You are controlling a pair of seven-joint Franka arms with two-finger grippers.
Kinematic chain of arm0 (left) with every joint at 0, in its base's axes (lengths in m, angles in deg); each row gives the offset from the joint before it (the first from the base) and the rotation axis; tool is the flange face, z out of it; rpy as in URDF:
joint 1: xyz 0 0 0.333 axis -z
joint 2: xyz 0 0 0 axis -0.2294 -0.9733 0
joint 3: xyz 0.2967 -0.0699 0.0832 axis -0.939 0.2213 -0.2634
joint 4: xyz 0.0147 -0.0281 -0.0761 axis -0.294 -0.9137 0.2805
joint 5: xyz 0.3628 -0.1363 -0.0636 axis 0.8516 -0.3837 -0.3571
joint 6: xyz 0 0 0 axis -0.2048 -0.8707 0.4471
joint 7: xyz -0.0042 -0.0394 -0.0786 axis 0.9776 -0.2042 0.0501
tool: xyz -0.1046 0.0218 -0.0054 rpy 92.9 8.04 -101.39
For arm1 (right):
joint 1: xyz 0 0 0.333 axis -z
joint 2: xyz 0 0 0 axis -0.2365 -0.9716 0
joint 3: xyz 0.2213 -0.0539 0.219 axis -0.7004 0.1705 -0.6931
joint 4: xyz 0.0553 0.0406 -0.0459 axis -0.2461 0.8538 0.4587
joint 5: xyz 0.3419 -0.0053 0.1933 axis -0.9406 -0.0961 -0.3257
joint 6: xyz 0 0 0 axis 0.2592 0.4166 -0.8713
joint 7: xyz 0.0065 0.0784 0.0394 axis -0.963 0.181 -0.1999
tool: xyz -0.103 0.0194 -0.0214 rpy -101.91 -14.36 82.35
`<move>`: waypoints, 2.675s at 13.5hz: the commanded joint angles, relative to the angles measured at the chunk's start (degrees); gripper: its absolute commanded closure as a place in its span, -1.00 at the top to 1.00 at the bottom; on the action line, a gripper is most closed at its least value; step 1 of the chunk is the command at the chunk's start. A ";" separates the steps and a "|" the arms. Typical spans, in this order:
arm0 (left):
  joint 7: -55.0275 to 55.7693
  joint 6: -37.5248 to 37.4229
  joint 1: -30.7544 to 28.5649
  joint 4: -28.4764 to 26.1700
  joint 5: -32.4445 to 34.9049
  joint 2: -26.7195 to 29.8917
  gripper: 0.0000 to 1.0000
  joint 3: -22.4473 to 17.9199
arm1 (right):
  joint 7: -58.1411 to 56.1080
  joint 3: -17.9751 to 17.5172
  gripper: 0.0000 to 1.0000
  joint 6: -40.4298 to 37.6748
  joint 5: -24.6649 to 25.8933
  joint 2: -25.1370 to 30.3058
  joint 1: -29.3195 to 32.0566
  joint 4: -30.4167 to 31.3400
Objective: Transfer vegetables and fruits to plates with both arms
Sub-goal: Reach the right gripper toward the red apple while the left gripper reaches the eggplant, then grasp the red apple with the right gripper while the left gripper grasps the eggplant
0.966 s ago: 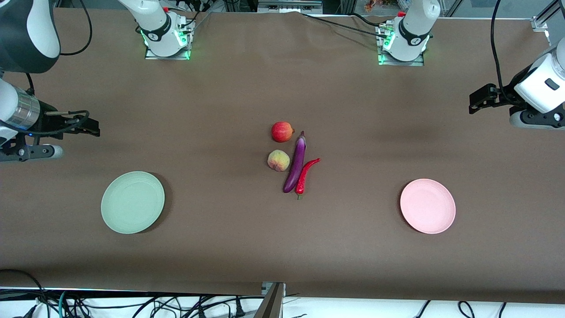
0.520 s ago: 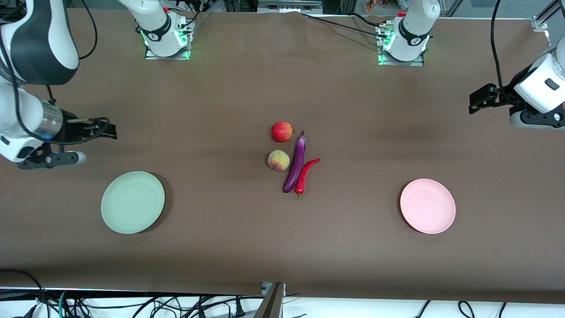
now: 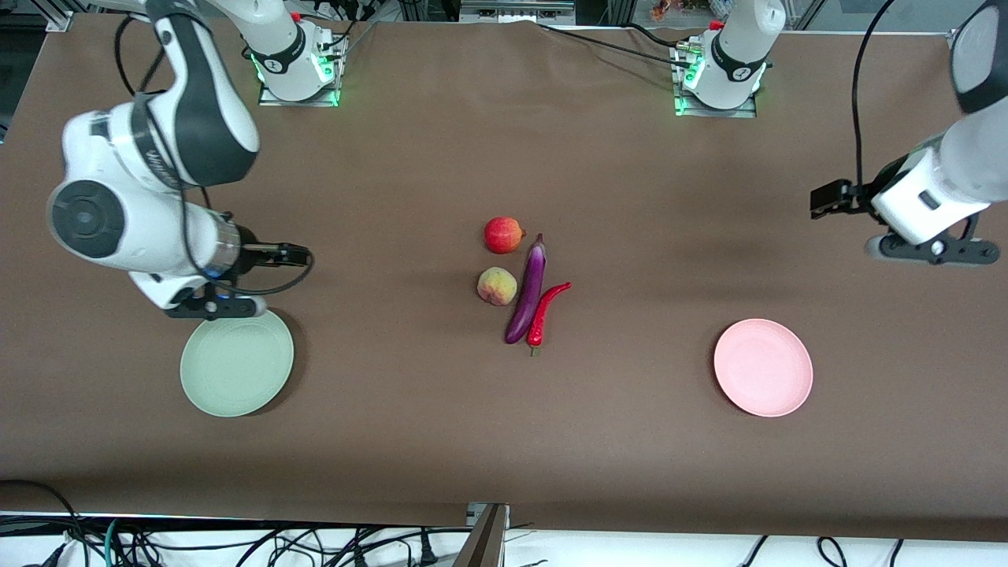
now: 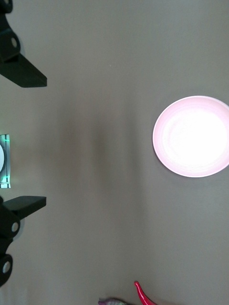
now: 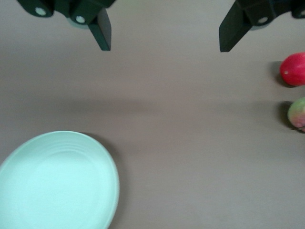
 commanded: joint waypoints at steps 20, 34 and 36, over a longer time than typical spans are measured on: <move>20.24 24.27 14.15 -9.35 -15.54 -12.76 1.00 1.49 | 29.85 0.27 1.00 32.59 -14.45 -12.69 -26.35 10.21; 22.89 36.95 21.72 -9.10 -23.54 -22.61 0.30 1.57 | 33.10 0.27 1.00 36.81 -15.59 -16.91 -31.53 10.22; 22.97 38.62 22.42 -8.84 -23.63 -23.93 0.25 1.57 | 33.19 0.27 1.00 37.26 -15.59 -17.35 -32.06 10.22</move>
